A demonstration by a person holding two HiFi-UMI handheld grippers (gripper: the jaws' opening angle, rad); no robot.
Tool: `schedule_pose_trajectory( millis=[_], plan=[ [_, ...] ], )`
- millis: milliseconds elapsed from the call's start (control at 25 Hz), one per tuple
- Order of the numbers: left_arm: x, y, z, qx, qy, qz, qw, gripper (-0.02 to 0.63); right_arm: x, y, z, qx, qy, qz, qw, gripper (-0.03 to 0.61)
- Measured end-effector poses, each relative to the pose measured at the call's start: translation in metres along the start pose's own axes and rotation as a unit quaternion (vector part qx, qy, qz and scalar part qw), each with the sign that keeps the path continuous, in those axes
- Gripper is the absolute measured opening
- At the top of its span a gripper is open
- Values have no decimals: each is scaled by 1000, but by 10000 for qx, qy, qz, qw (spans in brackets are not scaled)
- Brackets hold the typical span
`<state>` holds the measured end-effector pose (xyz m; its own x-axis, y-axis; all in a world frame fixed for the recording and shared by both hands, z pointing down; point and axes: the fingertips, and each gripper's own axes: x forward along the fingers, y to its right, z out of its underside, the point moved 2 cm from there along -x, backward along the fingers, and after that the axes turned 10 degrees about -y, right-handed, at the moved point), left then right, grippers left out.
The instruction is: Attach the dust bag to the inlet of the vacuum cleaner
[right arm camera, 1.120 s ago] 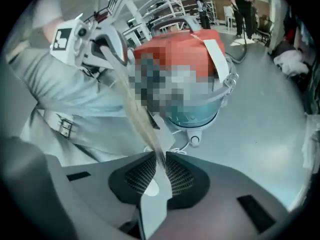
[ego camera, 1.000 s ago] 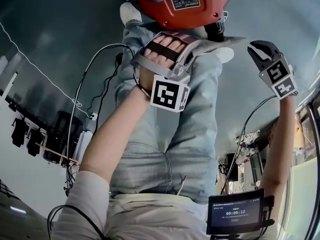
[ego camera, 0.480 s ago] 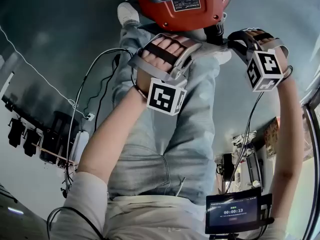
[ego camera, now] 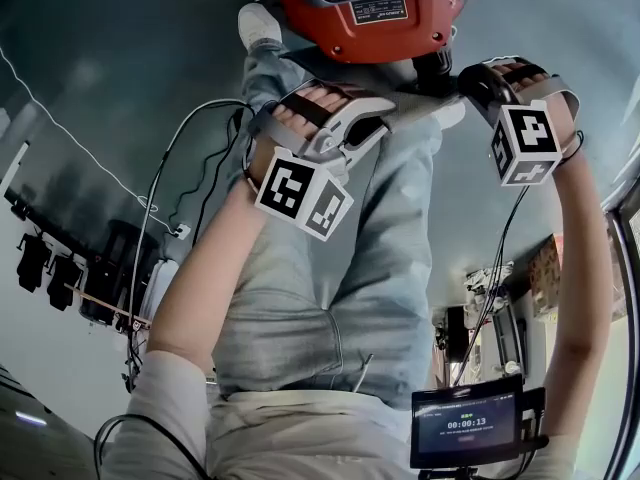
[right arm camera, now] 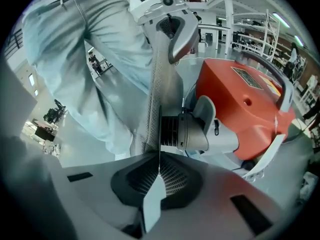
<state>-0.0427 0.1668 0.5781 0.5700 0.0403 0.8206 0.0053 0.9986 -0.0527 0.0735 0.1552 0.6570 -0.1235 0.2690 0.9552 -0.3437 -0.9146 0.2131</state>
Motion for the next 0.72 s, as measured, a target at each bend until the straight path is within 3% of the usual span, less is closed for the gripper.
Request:
schedule_pose_trajectory(
  millis=[120, 240, 280, 320, 400, 480, 560, 640, 720],
  plan=[
    [-31, -4, 12, -1060, 464, 696, 9908, 18, 0, -3, -2, -5, -122, 433, 9990, 12],
    [-59, -39, 18, -2216, 815, 842, 9681, 18, -1, -10, -2, 218, -85, 716, 9972, 12],
    [-57, -47, 19, -2294, 713, 879, 9667, 18, -1, -10, -1, 347, 9, 768, 9964, 11],
    [-47, -48, 19, -2139, 475, 959, 9710, 17, -2, -11, 1, 450, 118, 812, 9956, 11],
    [-12, -31, 21, -1569, -185, 1261, 9794, 17, -4, -10, 3, 523, 288, 884, 9943, 11],
    [25, -4, 23, -1343, -691, 1690, 9740, 17, -5, -8, 3, 508, 337, 922, 9939, 12],
    [50, 16, 27, -1496, -924, 2010, 9637, 16, -5, -4, 2, 517, 325, 918, 9939, 12],
    [64, 22, 31, -1769, -1037, 2016, 9578, 14, -5, -2, -1, 563, 353, 885, 9939, 12],
    [71, 22, 35, -2406, -1099, 2106, 9411, 8, -6, -2, -2, 573, 409, 887, 9936, 12]
  ],
)
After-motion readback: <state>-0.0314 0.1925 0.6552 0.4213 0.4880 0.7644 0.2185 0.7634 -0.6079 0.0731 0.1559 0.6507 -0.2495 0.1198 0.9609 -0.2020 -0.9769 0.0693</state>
